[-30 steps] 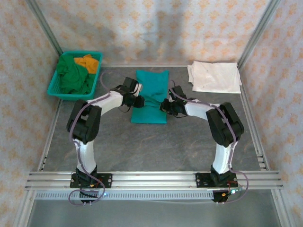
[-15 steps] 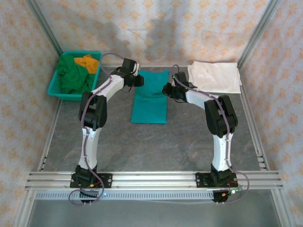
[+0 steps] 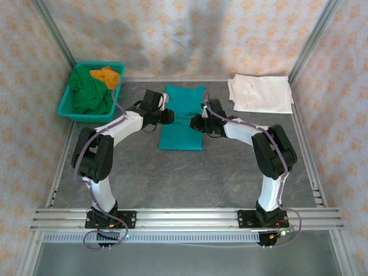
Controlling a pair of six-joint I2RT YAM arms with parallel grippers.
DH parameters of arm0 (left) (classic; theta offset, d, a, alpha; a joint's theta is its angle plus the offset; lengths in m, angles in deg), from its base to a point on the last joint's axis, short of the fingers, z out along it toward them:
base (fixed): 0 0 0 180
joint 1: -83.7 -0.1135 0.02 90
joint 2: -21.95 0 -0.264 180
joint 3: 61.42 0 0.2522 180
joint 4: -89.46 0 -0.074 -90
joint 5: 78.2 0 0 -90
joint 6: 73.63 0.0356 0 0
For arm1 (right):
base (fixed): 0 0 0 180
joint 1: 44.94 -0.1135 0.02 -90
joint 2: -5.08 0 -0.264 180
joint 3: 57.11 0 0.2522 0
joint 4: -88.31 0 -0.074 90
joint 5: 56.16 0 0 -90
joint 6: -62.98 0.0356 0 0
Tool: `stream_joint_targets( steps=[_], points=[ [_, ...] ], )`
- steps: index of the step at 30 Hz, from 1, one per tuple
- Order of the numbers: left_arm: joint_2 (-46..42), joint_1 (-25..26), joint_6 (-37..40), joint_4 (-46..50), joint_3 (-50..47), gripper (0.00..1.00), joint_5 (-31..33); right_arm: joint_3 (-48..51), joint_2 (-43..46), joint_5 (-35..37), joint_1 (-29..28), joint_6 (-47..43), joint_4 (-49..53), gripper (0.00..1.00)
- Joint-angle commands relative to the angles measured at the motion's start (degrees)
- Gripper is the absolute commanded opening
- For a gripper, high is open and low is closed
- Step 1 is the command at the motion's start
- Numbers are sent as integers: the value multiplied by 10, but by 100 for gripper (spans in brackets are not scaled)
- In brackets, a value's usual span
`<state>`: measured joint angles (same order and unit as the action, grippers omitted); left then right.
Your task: Fold and stack the t-shirts
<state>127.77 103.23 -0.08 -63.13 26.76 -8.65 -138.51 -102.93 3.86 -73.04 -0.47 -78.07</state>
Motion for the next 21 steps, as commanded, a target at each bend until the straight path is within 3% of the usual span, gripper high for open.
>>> stream_joint_targets(
  steps=[1, 8, 17, 19, 21],
  points=[
    [50, -1, 3, -18, 19, 34, 0, -3, -31, 20, 3, 8, -24, 15],
    [175, -16, 30, 41, 176, 34, 16, -97, -112, 60, 11, 2, -12, 14],
    [274, -41, 32, 142, 397, 35, 31, -200, -165, 59, 66, 20, 7, 14],
    [257, -42, 31, 145, 388, 37, 32, -213, -161, 47, 74, 16, 24, 14],
    [201, -42, 12, 117, 319, 38, 27, -198, -131, 34, 74, 11, 43, 14]
  ],
)
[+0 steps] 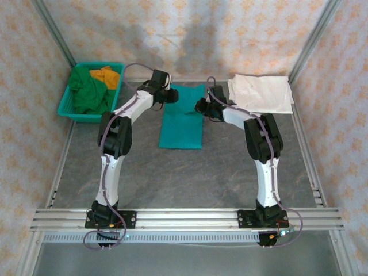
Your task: Fold and stack the t-shirts
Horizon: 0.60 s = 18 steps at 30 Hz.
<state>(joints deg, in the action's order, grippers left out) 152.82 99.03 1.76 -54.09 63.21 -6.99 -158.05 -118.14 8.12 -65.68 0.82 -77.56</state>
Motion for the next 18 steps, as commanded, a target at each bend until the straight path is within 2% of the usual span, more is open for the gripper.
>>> stream_joint_targets(
  steps=[1, 3, 5, 7, 9, 13, 18],
  points=[
    [-93, 0, -24, -5, -107, 39, 3, 22, 49, -21, -3, -2, 36, 15],
    [-182, 4, -54, -70, -241, 42, -1, 91, 106, -32, -11, 12, 28, 18],
    [-275, 8, -75, -119, -376, 45, -6, 180, 174, -49, -23, 28, 12, 25],
    [-343, 10, -92, -163, -488, 48, -16, 255, 223, -63, -38, 39, -1, 33],
    [-393, 9, -107, -187, -577, 50, -32, 313, 255, -88, -46, 57, -15, 37],
    [-433, 13, -111, -176, -647, 51, -72, 390, 280, -125, -50, 100, -55, 43],
    [-395, 19, -86, -146, -633, 51, -86, 408, 258, -143, -54, 131, -94, 45]
  ],
)
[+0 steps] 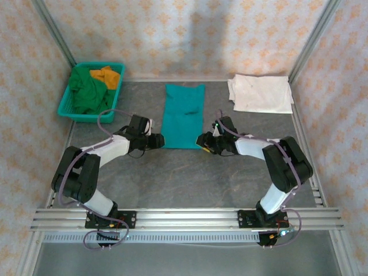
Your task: Fold and stack the t-shirts
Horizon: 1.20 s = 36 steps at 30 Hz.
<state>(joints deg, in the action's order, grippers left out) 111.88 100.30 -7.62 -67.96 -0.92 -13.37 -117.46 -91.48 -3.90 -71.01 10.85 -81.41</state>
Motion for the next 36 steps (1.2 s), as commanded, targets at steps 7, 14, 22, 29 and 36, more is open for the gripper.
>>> stream_joint_targets(
  steps=[7, 14, 22, 29, 36],
  points=[
    [57, 24, 3, -25, 36, 45, -27, -1, -37, -21, -6, 51, -96, 46],
    [94, 26, 1, -32, 43, 39, -15, 6, -49, 5, -8, 71, -130, 44],
    [62, 25, -5, -9, 33, 38, 15, 16, -32, 35, -8, 96, -133, 43],
    [38, 9, -13, 30, 37, 37, 39, 18, 2, 79, -10, 79, -70, 39],
    [70, 7, -11, 23, 56, 38, 36, 8, 4, 84, -14, 63, -51, 39]
  ],
)
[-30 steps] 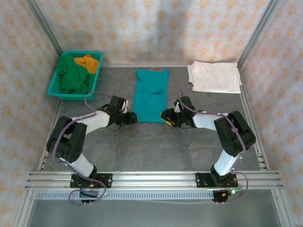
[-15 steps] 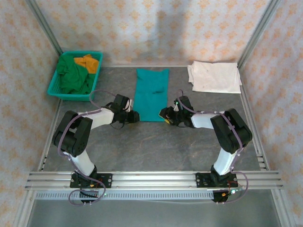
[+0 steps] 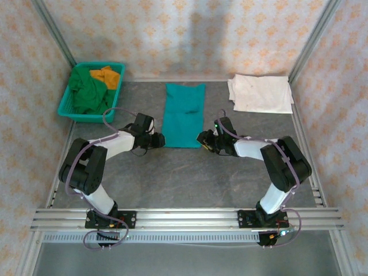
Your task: Fold and stack the t-shirts
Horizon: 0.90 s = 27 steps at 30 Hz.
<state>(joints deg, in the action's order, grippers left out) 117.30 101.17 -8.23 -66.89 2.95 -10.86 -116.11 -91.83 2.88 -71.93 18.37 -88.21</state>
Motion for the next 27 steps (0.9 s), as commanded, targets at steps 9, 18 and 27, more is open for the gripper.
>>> stream_joint_targets(
  steps=[9, 18, 27],
  points=[
    [62, 8, -7, -22, 44, 37, -11, 7, 6, 14, -9, -10, 5, 39],
    [91, 26, -13, -41, 62, 24, -24, 26, 18, 15, -15, 0, 4, 39],
    [87, 30, -13, -38, 64, 9, -27, 15, 1, 18, -19, 6, 2, 40]
  ],
)
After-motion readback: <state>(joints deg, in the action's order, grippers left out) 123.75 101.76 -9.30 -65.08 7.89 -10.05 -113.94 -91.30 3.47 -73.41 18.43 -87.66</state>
